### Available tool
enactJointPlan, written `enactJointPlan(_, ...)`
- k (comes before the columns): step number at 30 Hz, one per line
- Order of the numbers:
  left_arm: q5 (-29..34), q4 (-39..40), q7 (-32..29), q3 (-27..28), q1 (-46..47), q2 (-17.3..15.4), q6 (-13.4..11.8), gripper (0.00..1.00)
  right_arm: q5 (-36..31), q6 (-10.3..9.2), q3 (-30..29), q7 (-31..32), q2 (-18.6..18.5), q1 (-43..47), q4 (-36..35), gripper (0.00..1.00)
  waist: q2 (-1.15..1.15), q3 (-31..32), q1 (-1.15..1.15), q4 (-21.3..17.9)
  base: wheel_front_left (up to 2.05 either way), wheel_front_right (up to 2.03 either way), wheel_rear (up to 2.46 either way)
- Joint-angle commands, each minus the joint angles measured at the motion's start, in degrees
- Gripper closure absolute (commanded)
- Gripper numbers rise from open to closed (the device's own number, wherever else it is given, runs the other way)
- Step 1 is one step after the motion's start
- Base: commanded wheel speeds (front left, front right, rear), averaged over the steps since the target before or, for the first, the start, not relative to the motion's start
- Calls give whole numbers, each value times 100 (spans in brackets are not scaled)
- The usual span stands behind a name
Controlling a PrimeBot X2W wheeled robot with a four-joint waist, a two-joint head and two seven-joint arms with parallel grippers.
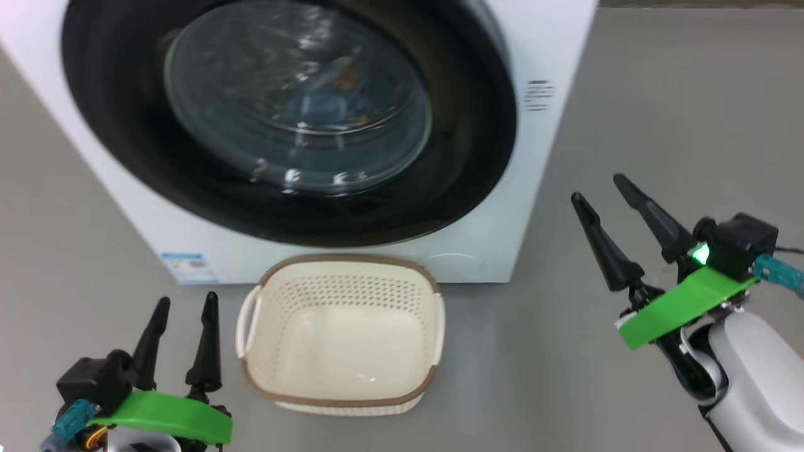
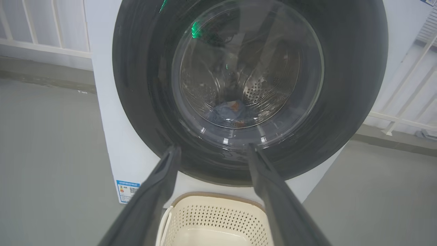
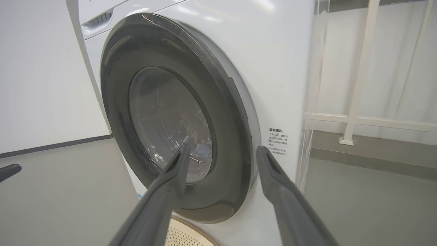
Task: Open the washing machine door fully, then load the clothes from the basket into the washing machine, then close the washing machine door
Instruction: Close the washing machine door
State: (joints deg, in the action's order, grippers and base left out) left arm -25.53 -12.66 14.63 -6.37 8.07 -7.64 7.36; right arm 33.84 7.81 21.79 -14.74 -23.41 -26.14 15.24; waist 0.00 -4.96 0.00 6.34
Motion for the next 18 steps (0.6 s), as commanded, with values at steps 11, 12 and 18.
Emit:
enactJointPlan(11, -87, 327, 37, 414, -104, -14, 13, 0, -113, -32, -239, -26, 194, 687, -313, 0, 0, 365, 0, -1076, 0, 0, 0)
enactJointPlan(12, -124, 351, 37, 401, -131, -3, 13, 0, -121, -32, -290, -26, 208, 731, -334, 0, 0, 362, 0, -1113, 0, 0, 0)
enactJointPlan(18, -321, 424, 37, 376, -217, -90, 13, 0, -223, -32, -608, -26, 269, 1003, -441, 0, 0, 354, 0, -1247, 0, 0, 0)
